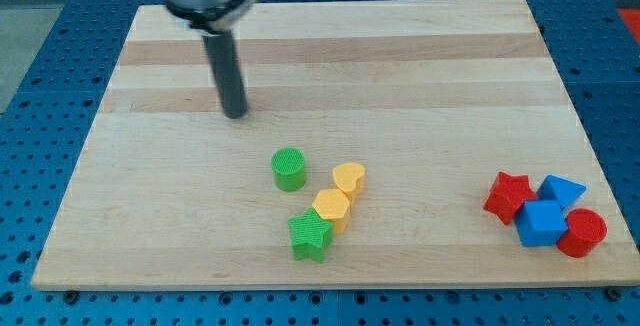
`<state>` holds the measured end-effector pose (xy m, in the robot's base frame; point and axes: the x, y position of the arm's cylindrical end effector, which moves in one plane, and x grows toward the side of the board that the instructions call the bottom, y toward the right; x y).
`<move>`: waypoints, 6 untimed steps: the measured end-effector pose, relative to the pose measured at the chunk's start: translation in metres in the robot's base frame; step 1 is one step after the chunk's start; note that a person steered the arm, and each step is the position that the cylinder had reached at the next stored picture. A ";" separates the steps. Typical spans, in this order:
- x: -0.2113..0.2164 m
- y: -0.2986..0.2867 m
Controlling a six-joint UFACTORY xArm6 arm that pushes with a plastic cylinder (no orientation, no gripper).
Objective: Move the green circle left to the yellow heart
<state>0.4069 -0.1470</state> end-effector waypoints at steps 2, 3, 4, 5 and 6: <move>0.058 0.032; 0.069 0.071; 0.088 0.093; 0.089 0.093; 0.097 0.093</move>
